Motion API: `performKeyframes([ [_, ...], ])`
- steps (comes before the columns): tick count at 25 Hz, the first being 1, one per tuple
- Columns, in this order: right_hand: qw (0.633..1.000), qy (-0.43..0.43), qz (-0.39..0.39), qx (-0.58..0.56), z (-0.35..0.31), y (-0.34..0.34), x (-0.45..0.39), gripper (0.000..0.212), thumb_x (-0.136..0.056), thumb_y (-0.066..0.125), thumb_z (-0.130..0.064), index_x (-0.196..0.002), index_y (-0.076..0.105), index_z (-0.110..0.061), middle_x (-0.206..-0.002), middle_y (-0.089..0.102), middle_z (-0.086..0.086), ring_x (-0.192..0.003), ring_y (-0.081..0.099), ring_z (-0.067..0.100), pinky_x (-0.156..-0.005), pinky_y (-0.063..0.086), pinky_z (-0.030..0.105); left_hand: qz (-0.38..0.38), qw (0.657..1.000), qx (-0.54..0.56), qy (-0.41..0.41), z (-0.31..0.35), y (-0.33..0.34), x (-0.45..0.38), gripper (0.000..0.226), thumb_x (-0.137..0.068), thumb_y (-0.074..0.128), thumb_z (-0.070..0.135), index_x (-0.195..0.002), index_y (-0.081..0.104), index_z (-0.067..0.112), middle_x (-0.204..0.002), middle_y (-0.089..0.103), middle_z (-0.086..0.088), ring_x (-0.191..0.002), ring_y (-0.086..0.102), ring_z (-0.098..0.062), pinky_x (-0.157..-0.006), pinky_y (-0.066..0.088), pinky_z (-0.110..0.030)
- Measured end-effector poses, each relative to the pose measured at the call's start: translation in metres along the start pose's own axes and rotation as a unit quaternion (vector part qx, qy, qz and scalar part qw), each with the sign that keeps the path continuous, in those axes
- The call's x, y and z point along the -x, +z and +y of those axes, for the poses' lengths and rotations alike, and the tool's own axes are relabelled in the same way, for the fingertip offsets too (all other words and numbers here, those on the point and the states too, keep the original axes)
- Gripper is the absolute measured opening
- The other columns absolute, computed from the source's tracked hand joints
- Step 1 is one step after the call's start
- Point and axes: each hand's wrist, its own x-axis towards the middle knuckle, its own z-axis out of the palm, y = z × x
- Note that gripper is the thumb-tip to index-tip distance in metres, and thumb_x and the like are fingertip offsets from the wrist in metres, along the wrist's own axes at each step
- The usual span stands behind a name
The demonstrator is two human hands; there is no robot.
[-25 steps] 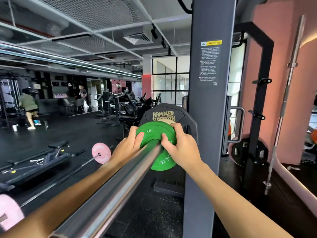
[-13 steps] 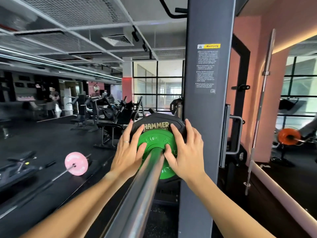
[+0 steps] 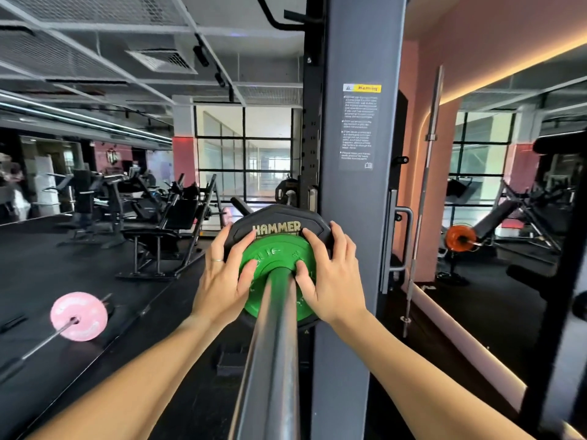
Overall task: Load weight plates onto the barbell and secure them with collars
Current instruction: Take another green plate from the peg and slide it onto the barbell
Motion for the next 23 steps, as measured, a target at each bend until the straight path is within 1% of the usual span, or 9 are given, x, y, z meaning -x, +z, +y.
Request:
performKeyframes([
  [2, 0.996, 0.027, -0.059, 0.066, -0.004, -0.01, 0.004, 0.06, -0.099, 0.037, -0.054, -0.153, 0.033, -0.029, -0.158, 0.025, 0.021, -0.131, 0.037, 0.041, -0.088, 0.053, 0.052, -0.035, 0.999, 0.003, -0.033, 0.005, -0.008, 0.001, 0.054, -0.095, 0.038, 0.055, -0.149, 0.037, 0.046, -0.162, 0.018, -0.001, -0.15, 0.023, -0.027, -0.116, 0.033, -0.057],
  [4, 0.989, 0.059, -0.111, 0.074, -0.005, -0.02, 0.014, 0.057, -0.102, 0.031, -0.054, -0.155, 0.025, -0.033, -0.16, 0.019, 0.019, -0.125, 0.043, 0.04, -0.083, 0.056, 0.05, -0.073, 0.995, 0.011, -0.06, 0.009, -0.017, 0.003, 0.05, -0.095, 0.042, 0.057, -0.145, 0.032, 0.057, -0.159, 0.019, 0.002, -0.149, 0.029, -0.028, -0.117, 0.032, -0.055],
  [5, 0.987, 0.072, -0.134, 0.048, 0.0, -0.025, 0.021, 0.055, -0.103, 0.033, -0.051, -0.153, 0.026, -0.032, -0.158, 0.022, 0.017, -0.122, 0.046, 0.039, -0.082, 0.056, 0.05, -0.082, 0.995, 0.005, -0.055, 0.009, -0.023, 0.004, 0.05, -0.095, 0.046, 0.055, -0.144, 0.034, 0.055, -0.158, 0.022, 0.001, -0.146, 0.034, -0.029, -0.116, 0.034, -0.053],
  [7, 0.978, 0.089, -0.19, -0.013, 0.015, -0.042, 0.036, 0.048, -0.101, 0.044, -0.043, -0.146, 0.035, -0.03, -0.142, 0.039, 0.011, -0.115, 0.055, 0.039, -0.084, 0.054, 0.047, -0.084, 0.996, -0.032, -0.025, 0.01, -0.037, 0.003, 0.047, -0.095, 0.058, 0.045, -0.14, 0.044, 0.044, -0.154, 0.029, -0.004, -0.141, 0.041, -0.032, -0.113, 0.038, -0.052],
  [9, 0.967, 0.09, -0.238, -0.012, 0.034, -0.067, 0.046, 0.044, -0.096, 0.052, -0.034, -0.139, 0.044, -0.029, -0.127, 0.049, 0.006, -0.105, 0.062, 0.036, -0.084, 0.053, 0.044, -0.079, 0.995, -0.059, 0.006, 0.016, -0.051, -0.004, 0.046, -0.091, 0.069, 0.032, -0.133, 0.053, 0.034, -0.147, 0.036, -0.004, -0.136, 0.044, -0.032, -0.112, 0.04, -0.05],
  [12, 0.968, 0.106, -0.226, 0.002, 0.057, -0.111, 0.044, 0.041, -0.094, 0.055, -0.029, -0.135, 0.051, -0.029, -0.123, 0.054, 0.003, -0.096, 0.064, 0.029, -0.085, 0.053, 0.041, -0.077, 0.991, -0.085, 0.066, 0.052, -0.063, -0.021, 0.027, -0.087, 0.071, 0.023, -0.114, 0.066, 0.026, -0.13, 0.05, 0.001, -0.124, 0.049, -0.029, -0.105, 0.044, -0.046],
  [15, 0.973, 0.117, -0.196, -0.008, 0.075, -0.158, 0.033, 0.039, -0.092, 0.049, -0.016, -0.128, 0.06, -0.029, -0.117, 0.057, 0.003, -0.097, 0.064, 0.029, -0.086, 0.053, 0.041, -0.111, 0.982, -0.081, 0.132, 0.114, -0.067, -0.044, 0.008, -0.088, 0.07, 0.026, -0.096, 0.069, 0.028, -0.112, 0.059, 0.009, -0.105, 0.058, -0.023, -0.094, 0.048, -0.04],
  [19, 0.979, 0.127, -0.16, -0.002, 0.107, -0.232, 0.037, 0.04, -0.088, 0.048, -0.016, -0.121, 0.066, -0.031, -0.113, 0.061, -0.001, -0.099, 0.064, 0.026, -0.086, 0.054, 0.038, -0.213, 0.944, -0.115, 0.225, 0.221, -0.058, -0.067, 0.002, -0.088, 0.064, 0.032, -0.086, 0.064, 0.033, -0.091, 0.062, 0.013, -0.086, 0.063, -0.014, -0.081, 0.05, -0.036],
  [23, 0.977, 0.14, -0.16, 0.01, 0.147, -0.31, 0.064, 0.036, -0.085, 0.055, -0.019, -0.116, 0.068, -0.029, -0.111, 0.066, -0.001, -0.098, 0.065, 0.026, -0.086, 0.055, 0.038, -0.252, 0.923, -0.119, 0.265, 0.322, -0.027, -0.057, 0.007, -0.089, 0.062, 0.035, -0.085, 0.066, 0.031, -0.083, 0.064, 0.014, -0.076, 0.062, -0.007, -0.075, 0.053, -0.034],
])
